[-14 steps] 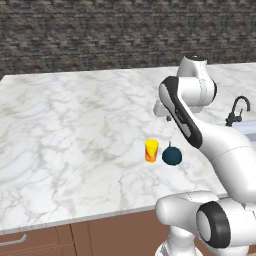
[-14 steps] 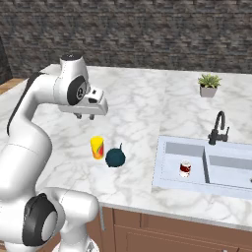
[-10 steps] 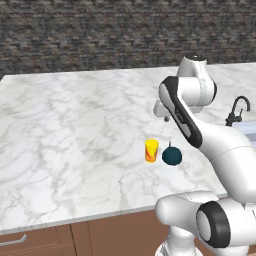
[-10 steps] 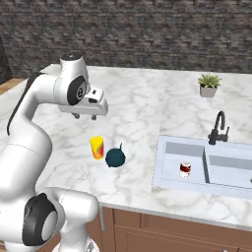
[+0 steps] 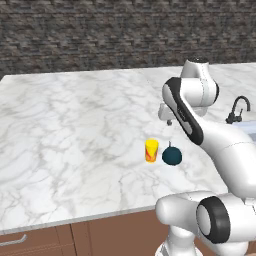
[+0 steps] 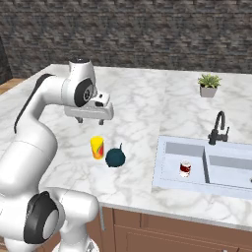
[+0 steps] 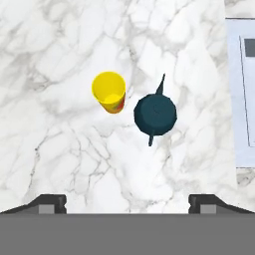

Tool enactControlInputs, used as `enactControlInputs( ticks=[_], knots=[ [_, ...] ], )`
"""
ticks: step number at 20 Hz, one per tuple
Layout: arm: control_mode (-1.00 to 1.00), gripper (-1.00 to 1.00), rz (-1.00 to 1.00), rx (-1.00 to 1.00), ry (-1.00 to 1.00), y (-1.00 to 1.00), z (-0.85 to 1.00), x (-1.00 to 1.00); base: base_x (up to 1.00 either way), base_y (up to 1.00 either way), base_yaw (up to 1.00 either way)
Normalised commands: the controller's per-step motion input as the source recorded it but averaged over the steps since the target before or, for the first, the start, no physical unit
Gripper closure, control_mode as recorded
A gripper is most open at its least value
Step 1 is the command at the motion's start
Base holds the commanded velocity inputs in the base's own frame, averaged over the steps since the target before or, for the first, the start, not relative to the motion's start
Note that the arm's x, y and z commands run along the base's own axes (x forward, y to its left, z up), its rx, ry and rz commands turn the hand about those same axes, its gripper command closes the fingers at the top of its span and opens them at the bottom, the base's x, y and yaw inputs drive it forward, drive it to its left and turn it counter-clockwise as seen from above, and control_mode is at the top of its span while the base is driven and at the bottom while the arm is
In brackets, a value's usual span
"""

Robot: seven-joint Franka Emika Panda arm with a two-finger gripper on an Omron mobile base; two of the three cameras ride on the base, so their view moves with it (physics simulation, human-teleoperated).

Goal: Pick the cup and teapot and place them in the sink. Then turn on the water.

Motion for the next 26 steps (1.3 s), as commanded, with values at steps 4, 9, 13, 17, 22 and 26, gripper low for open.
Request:
enactControlInputs(
  ticks=[4,9,13,17,22,26],
  knots=[
    [-1.0,-1.0,0.0,0.0,0.11,-0.22,-0.26,0.0,0.0,0.0,0.0],
    [-1.0,-1.0,0.0,0.0,0.07,-0.16,-0.33,0.0,0.0,0.0,0.0],
    [-1.0,-1.0,0.0,0.0,0.0,-0.13,-0.38,0.0,0.0,0.0,0.0],
    [-1.0,-1.0,0.0,0.0,0.0,-0.13,-0.4,0.0,0.0,0.0,0.0],
    [-1.0,-1.0,0.0,0.0,-0.03,-0.14,-0.39,0.0,0.0,0.0,0.0],
    [-1.0,-1.0,0.0,0.0,-0.03,-0.05,-0.4,0.01,0.0,0.0,0.0]
  ],
)
